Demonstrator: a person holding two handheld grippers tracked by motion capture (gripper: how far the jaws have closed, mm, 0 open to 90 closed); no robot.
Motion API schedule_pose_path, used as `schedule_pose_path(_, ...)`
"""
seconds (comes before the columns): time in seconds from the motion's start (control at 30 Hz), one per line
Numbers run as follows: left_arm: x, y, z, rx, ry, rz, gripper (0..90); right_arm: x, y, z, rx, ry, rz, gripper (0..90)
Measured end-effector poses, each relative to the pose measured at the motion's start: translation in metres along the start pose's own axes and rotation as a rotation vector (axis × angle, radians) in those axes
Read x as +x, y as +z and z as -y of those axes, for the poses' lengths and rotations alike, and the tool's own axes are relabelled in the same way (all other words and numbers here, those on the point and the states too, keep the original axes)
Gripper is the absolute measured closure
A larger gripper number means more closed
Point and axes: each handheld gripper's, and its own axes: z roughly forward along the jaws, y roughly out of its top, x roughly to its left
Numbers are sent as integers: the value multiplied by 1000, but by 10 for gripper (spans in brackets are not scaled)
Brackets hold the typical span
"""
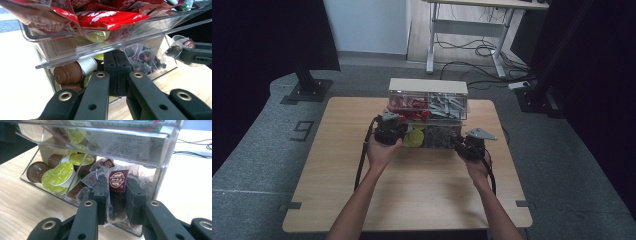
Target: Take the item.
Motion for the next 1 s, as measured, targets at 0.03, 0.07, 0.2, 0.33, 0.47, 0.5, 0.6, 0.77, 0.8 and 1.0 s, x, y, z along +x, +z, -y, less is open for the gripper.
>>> schedule_pose_path(0.03,0,0,0,0,0,0,896,0,-1,0,0,1,1,730)
schedule_pose_path(0.07,0,0,0,0,0,0,897,-1,-1,0,0,1,3,730)
schedule_pose_path(0.2,0,0,0,-1,-1,0,896,-4,-4,-1,-4,2,8,731)
schedule_pose_path(0.33,0,0,0,-1,0,0,896,-8,-7,-2,-9,5,15,731)
schedule_pose_path(0.47,-1,0,0,-3,3,-2,897,-12,-9,-2,-14,10,31,732)
schedule_pose_path(0.5,-1,0,0,-4,4,-3,897,-14,-10,-3,-15,12,34,732)
schedule_pose_path(0.6,-1,0,0,-5,5,-1,897,-19,-12,-3,-16,22,42,732)
schedule_pose_path(0.77,-2,1,0,-4,5,-1,897,-25,-15,-4,-18,29,54,732)
schedule_pose_path(0.8,-2,1,0,-3,5,-1,897,-26,-15,-4,-18,30,56,732)
schedule_pose_path(1.0,-2,1,0,-3,5,1,897,-33,-15,-5,-13,35,71,732)
